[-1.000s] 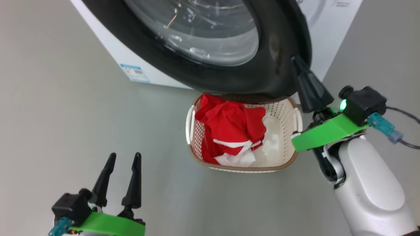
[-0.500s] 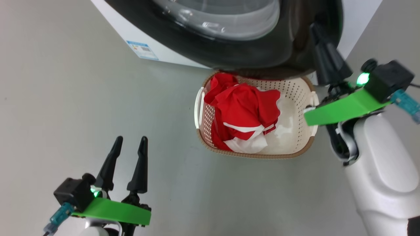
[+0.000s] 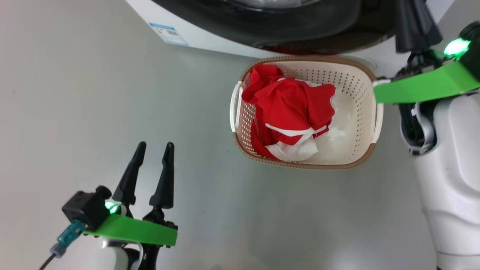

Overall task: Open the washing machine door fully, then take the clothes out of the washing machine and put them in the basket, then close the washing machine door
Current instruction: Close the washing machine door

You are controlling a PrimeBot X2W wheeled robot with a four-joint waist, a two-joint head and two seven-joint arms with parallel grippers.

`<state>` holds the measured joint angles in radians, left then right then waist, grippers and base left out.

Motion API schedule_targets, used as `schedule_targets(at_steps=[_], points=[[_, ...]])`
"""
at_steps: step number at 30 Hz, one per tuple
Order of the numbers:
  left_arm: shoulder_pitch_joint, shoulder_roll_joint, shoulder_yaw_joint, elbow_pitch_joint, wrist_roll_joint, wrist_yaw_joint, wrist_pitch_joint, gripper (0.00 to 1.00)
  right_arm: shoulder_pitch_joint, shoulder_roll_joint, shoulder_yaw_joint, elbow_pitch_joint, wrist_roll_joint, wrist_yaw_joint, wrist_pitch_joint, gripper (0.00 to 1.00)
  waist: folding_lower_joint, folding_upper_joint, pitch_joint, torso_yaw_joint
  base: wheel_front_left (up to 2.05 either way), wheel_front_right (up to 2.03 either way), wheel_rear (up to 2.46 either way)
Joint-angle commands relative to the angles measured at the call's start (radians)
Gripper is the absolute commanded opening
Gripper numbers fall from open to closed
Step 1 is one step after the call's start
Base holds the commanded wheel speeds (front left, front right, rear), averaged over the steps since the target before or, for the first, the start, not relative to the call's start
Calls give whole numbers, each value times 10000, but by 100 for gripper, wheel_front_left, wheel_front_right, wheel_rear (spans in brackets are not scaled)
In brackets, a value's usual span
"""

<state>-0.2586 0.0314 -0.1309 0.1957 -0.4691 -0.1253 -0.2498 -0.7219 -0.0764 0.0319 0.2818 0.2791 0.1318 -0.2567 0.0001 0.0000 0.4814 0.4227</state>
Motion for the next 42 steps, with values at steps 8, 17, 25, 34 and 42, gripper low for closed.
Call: schedule_targets(at_steps=[8,17,25,34,42], points=[[-464,189,176,-305,-343,-54,-120,100,-1021,189,-228,-251,50,-11,-51,0,-1,0,629,181,0,0,0],[-632,189,133,-300,-480,-54,-120,100,-1765,227,-637,-160,96,-11,-51,0,-1,0,900,318,0,0,0],[-613,189,247,-221,-397,-54,-120,100,-1657,253,-390,-16,159,-11,-51,0,-1,0,736,239,0,0,0],[-245,189,531,-123,57,-54,-120,100,24,260,313,-84,531,-11,-51,0,-1,0,-113,-248,0,0,0],[240,210,734,-9,533,-54,-120,100,1609,260,734,-179,843,-11,-51,13,-1,0,-905,-738,0,0,0]])
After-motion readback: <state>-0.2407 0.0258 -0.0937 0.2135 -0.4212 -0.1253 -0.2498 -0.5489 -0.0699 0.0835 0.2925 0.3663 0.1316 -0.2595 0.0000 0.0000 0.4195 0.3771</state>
